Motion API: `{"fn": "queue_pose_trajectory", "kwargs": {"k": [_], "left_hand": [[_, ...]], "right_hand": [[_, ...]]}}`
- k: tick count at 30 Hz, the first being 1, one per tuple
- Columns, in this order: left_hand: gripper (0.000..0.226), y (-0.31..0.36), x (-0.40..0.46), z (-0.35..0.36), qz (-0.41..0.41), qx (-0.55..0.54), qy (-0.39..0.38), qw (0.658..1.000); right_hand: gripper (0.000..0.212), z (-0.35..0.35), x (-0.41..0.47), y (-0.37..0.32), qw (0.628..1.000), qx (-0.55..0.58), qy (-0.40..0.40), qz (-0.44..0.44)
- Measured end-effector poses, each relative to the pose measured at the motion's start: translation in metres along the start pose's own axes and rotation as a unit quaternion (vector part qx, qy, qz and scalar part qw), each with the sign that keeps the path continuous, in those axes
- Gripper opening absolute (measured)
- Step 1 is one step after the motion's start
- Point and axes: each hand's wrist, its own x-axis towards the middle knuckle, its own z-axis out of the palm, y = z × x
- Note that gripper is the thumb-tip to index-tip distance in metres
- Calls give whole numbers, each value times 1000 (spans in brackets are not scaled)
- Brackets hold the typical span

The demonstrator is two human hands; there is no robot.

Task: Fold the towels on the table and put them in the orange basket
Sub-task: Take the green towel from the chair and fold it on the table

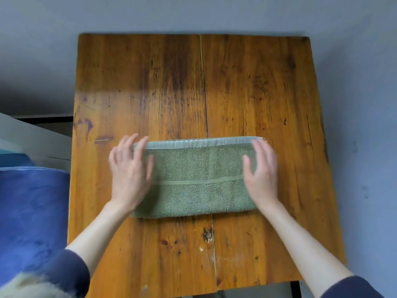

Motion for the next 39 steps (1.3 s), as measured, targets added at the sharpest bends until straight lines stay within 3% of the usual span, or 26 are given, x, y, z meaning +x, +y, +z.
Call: {"fn": "queue_pose_trajectory", "kwargs": {"k": [2,4,8,13,17,25,28,31,33,39], "left_hand": [[49,20,-13,16,93,30,-48,994],[54,38,-21,35,134,47,-86,986],[61,31,-16,59,124,82,-110,983],[63,-12,-12,50,104,64,-79,989],[60,-25,-29,45,100,48,-69,991],[52,-21,-38,39,74,5,-83,994],[43,-24,-50,28,13,-43,-16,999],[40,-27,-68,19,-119,-110,37,986],[34,-29,-75,17,-183,-113,27,976],[25,-26,-62,21,-294,-148,-35,943]], "right_hand": [[48,20,-17,-13,988,-70,-66,-120],[50,42,-29,-21,972,-117,-102,-178],[55,55,-24,2,972,-179,-96,-120],[59,40,-7,33,978,-193,-62,-57],[57,40,-15,29,983,-165,-40,-75],[55,40,-23,22,979,-179,-67,-74],[57,40,-36,3,978,-163,-71,-109],[54,55,-54,-19,957,-175,-119,-197],[54,67,-61,-29,942,-196,-147,-229],[54,81,-65,-30,935,-239,-164,-204]]}}
